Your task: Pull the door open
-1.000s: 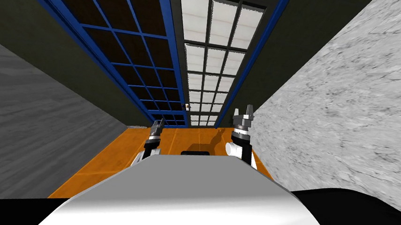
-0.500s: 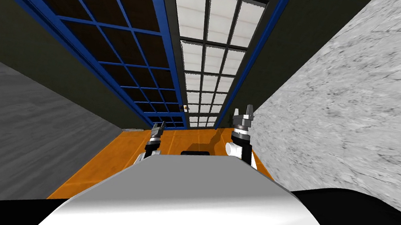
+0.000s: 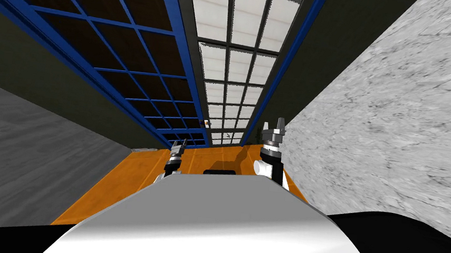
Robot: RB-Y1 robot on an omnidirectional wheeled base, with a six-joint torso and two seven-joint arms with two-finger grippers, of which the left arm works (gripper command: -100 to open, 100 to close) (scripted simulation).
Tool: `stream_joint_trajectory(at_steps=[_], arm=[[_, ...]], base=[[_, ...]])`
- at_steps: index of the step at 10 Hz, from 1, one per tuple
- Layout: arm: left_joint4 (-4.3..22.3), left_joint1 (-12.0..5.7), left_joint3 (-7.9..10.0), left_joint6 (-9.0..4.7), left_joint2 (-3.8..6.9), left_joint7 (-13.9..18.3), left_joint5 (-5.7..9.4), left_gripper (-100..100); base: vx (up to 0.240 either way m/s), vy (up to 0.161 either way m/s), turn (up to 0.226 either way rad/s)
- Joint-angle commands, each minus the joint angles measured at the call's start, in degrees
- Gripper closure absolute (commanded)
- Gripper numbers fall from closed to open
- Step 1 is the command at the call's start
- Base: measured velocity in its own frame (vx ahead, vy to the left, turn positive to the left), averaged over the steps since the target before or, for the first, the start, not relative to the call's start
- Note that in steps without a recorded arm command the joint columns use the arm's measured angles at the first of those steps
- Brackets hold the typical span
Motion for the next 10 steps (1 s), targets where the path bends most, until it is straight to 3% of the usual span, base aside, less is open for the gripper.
stream_joint_trajectory(at_steps=[1, 10], arm=[[1.9, -0.53, 0.50, -0.24, -0.11, -1.9, -0.46, -100], [12.2, -3.16, 2.95, -2.38, -1.23, -11.2, -2.79, -100]], base=[[0.105, 0.005, -0.056], [0.099, 0.011, -0.048]])
